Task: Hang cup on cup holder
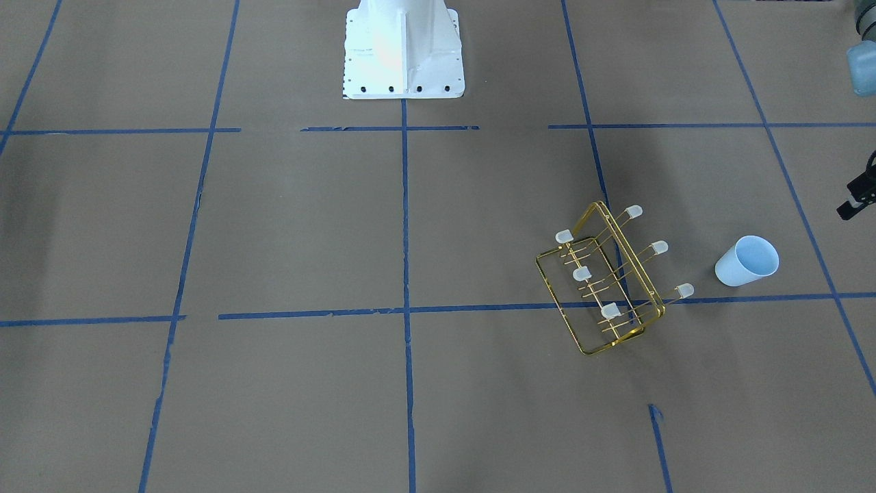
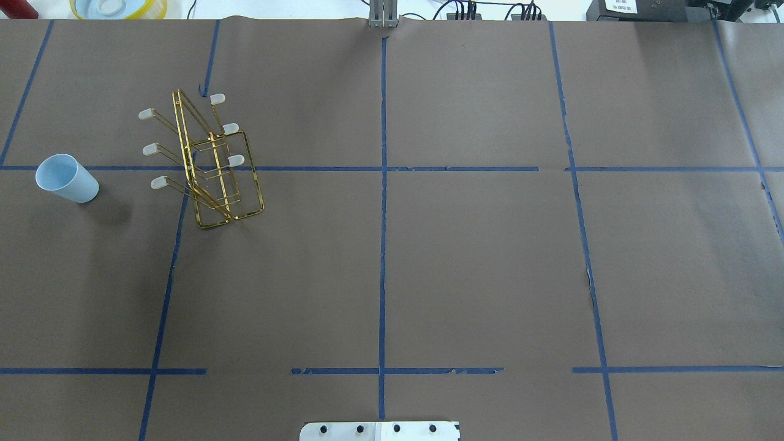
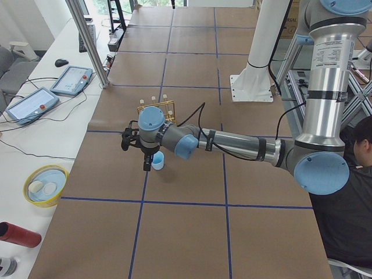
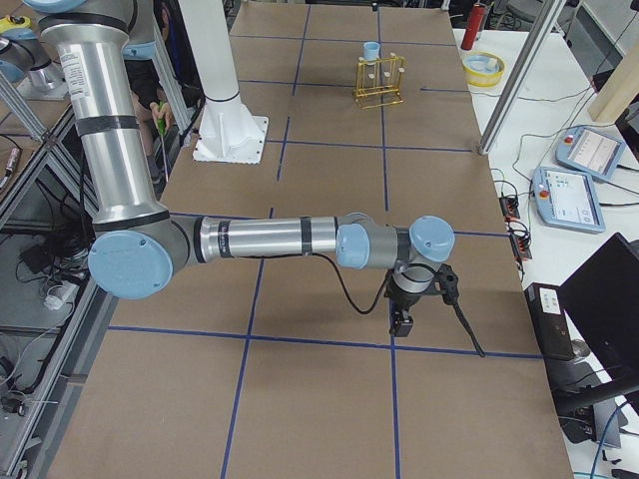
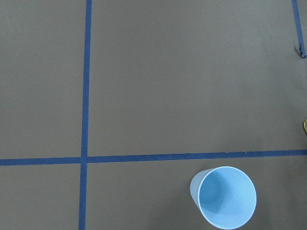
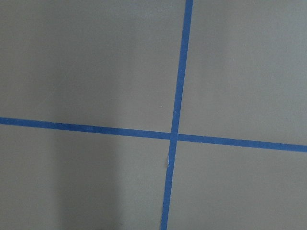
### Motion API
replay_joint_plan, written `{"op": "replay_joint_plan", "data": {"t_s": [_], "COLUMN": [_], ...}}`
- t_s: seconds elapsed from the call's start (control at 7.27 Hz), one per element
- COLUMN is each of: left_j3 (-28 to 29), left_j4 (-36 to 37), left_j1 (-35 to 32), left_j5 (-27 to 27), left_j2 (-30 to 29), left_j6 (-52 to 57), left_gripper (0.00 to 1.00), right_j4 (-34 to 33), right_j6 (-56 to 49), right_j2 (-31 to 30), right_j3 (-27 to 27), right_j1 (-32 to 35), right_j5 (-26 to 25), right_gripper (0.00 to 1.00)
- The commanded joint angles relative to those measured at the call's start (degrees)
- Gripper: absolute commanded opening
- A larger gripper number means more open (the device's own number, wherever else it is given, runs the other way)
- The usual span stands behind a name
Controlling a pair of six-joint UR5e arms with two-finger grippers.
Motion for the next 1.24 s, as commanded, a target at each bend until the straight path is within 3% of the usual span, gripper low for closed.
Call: {"op": "replay_joint_plan", "data": {"t_s": [0.0, 0.96, 1.1], "left_j3": [-0.21, -0.04, -0.04], "left_j4": [0.01, -0.95, -2.00], "left_j1": [2.12, 3.26, 3.53], "left_j5": [0.12, 0.47, 2.82], "left_j2": [-1.41, -3.77, -4.04], "left_j6": [-3.36, -4.51, -4.77], "left_gripper": [1.00, 1.00, 1.00], "right_j4": [0.00, 0.00, 0.00], "right_j6": [0.00, 0.08, 0.00], "right_j2": [0.00, 0.00, 0.00], "right_j3": [0.00, 0.00, 0.00], "right_j1": [0.00, 0.00, 0.00], "right_j5": [0.00, 0.00, 0.00], "right_gripper": [1.00, 1.00, 1.00]}}
